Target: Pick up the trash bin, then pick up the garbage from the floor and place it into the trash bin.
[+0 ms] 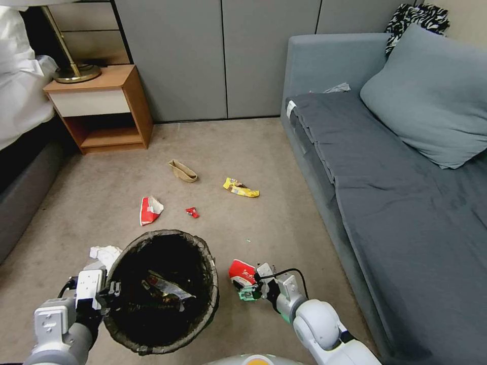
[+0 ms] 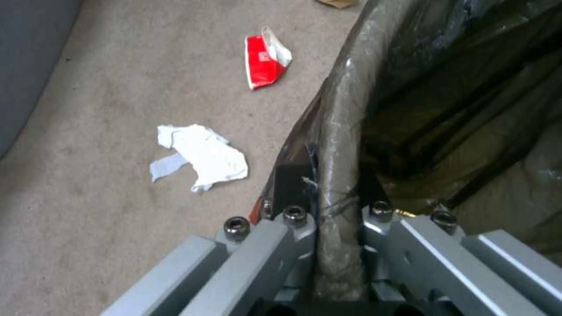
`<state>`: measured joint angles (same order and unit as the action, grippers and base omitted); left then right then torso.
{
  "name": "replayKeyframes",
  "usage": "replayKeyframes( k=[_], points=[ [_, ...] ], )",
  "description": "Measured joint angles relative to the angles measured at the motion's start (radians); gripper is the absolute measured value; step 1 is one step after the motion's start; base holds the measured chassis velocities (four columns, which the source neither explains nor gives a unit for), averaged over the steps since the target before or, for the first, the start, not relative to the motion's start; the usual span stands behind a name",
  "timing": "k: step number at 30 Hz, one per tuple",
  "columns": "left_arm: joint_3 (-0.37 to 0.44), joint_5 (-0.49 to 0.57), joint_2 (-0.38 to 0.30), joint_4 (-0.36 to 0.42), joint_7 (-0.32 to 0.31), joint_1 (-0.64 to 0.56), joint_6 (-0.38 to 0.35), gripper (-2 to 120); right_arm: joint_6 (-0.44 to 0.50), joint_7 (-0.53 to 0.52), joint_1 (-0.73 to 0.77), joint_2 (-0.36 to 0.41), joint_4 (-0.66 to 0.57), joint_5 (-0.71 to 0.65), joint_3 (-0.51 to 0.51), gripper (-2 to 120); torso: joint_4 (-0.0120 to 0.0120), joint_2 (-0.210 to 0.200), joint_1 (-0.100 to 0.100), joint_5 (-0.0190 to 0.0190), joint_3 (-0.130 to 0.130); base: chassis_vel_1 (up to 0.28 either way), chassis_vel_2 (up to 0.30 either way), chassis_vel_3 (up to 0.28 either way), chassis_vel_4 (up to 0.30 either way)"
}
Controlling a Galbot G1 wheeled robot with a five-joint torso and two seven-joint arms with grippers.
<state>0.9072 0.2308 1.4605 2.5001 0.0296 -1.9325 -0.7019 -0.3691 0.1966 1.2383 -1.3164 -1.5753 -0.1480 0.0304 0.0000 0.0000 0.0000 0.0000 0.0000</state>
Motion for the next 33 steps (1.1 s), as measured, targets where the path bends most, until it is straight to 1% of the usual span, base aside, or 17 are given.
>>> replayKeyframes(
  k=[2,9,20,21,22,24,25,27,28,29,32,33],
  points=[
    [-0.001,-0.001,0.000,0.000,0.000,0.000,0.000,1,0.000,-0.003,-0.008,-0.002,0.015,0.000,-0.005,100,0.0000,0.000,0.000,0.0000,0.000,0.000,0.000,0.000,0.000],
    [-0.002,-0.004,0.000,0.000,-0.001,-0.004,0.000,1,0.022,-0.004,-0.059,-0.020,0.123,0.011,-0.034,100,0.0000,0.000,0.000,0.0000,0.000,0.000,0.000,0.000,0.000],
    [0.003,-0.004,-0.006,0.000,-0.002,-0.008,0.000,1,0.040,0.002,-0.086,-0.047,0.208,0.025,-0.041,100,0.0000,0.000,0.000,0.0000,0.000,0.000,0.000,0.000,0.000],
    [0.002,-0.004,-0.006,0.000,-0.002,-0.008,0.000,1,0.041,0.002,-0.088,-0.049,0.216,0.026,-0.041,97,0.0000,0.000,0.000,0.0000,0.000,0.000,0.000,0.000,0.000],
    [0.002,-0.004,-0.006,0.000,-0.002,-0.008,0.000,1,0.041,0.002,-0.088,-0.049,0.216,0.026,-0.041,97,0.0000,0.000,0.000,0.0000,0.000,0.000,0.000,0.000,0.000],
    [0.001,-0.005,-0.005,0.000,-0.002,-0.008,0.000,1,0.046,0.000,-0.092,-0.055,0.237,0.029,-0.042,88,0.0000,0.000,0.000,0.0000,0.000,0.000,0.000,0.000,0.000],
    [0.001,-0.005,-0.005,0.000,-0.002,-0.008,0.000,1,0.046,0.000,-0.092,-0.055,0.237,0.029,-0.042,88,0.0000,0.000,0.000,0.0000,0.000,0.000,0.000,0.000,0.000],
    [0.001,-0.006,-0.004,0.000,-0.003,-0.009,0.000,1,0.048,-0.002,-0.096,-0.059,0.256,0.030,-0.042,76,0.0000,0.000,0.000,-0.0001,0.000,0.000,0.000,0.000,0.000],
    [0.001,-0.007,-0.003,0.000,-0.003,-0.009,0.000,1,0.050,-0.003,-0.097,-0.060,0.262,0.030,-0.041,72,0.0000,0.000,0.000,0.0000,0.000,0.000,0.000,0.000,0.000],
    [0.001,-0.007,-0.003,0.000,-0.003,-0.009,0.000,1,0.050,-0.003,-0.097,-0.060,0.262,0.030,-0.041,72,0.0000,0.000,0.000,0.0000,0.000,0.000,0.000,0.000,0.000],
    [0.000,-0.008,-0.002,0.000,-0.003,-0.011,0.000,1,0.055,-0.007,-0.099,-0.061,0.272,0.032,-0.038,58,0.0000,0.000,0.000,0.0000,0.000,0.000,0.000,0.000,0.000],
    [0.000,-0.008,-0.002,0.000,-0.003,-0.011,0.000,1,0.055,-0.007,-0.099,-0.061,0.272,0.032,-0.038,58,0.0000,0.000,0.000,0.0000,0.000,0.000,0.000,0.000,0.000]
  ],
)
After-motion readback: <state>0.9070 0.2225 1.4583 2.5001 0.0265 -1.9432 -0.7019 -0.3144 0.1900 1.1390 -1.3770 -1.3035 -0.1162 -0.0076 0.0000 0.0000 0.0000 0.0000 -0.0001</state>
